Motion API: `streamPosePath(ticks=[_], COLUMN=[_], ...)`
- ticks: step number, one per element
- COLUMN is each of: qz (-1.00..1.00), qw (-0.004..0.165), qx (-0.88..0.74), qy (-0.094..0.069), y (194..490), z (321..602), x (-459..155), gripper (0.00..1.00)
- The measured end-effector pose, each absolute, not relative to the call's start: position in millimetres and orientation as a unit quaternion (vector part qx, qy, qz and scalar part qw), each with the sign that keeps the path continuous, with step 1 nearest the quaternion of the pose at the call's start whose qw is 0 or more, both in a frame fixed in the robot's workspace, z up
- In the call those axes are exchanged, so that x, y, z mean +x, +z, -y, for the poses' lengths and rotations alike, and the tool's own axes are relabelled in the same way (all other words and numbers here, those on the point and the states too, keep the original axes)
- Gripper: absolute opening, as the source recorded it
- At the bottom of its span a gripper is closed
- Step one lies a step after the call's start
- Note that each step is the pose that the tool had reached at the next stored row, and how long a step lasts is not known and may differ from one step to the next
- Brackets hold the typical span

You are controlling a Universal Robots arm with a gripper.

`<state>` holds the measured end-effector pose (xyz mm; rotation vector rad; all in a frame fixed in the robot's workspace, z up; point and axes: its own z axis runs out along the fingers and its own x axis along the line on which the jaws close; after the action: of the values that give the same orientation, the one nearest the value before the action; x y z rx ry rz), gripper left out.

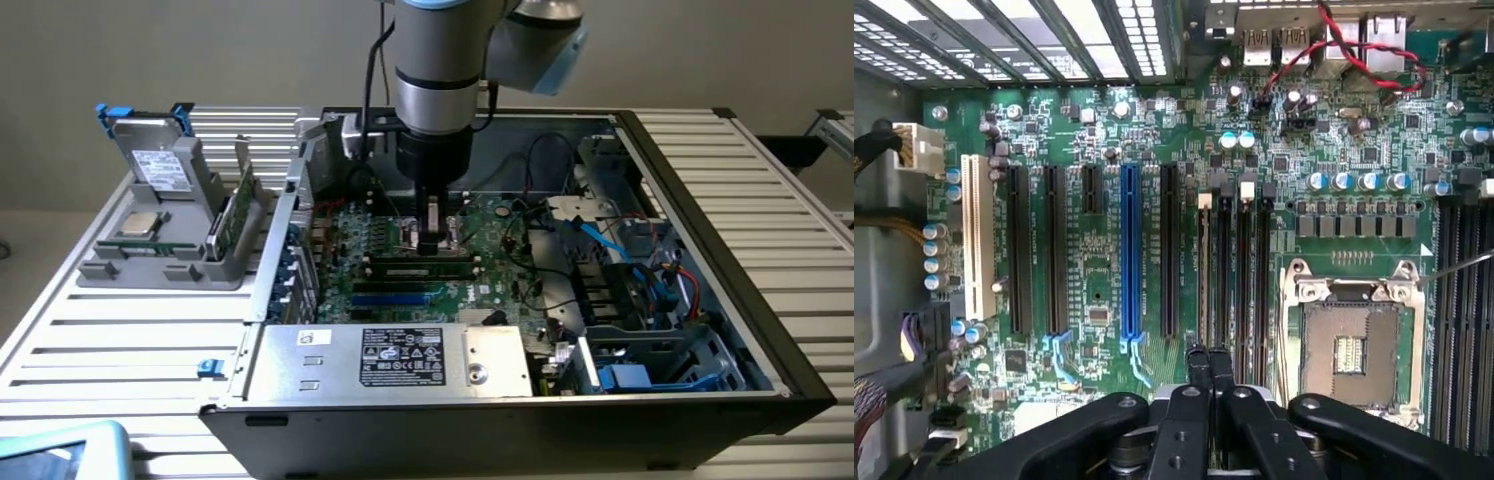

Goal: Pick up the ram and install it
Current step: 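Press down the ram until it locks into place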

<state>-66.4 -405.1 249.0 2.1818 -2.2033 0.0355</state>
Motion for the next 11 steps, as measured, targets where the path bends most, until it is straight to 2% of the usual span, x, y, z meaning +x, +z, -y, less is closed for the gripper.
streamPosePath(ticks=[6,11], qz=[0.710,0.710], qw=[0.030,0.031], qx=[0.704,0.704], qy=[0.002,0.001], y=[258.3,258.4], z=[405.1,405.1], x=[-53.5,-53.2], gripper=[0.11,0.11])
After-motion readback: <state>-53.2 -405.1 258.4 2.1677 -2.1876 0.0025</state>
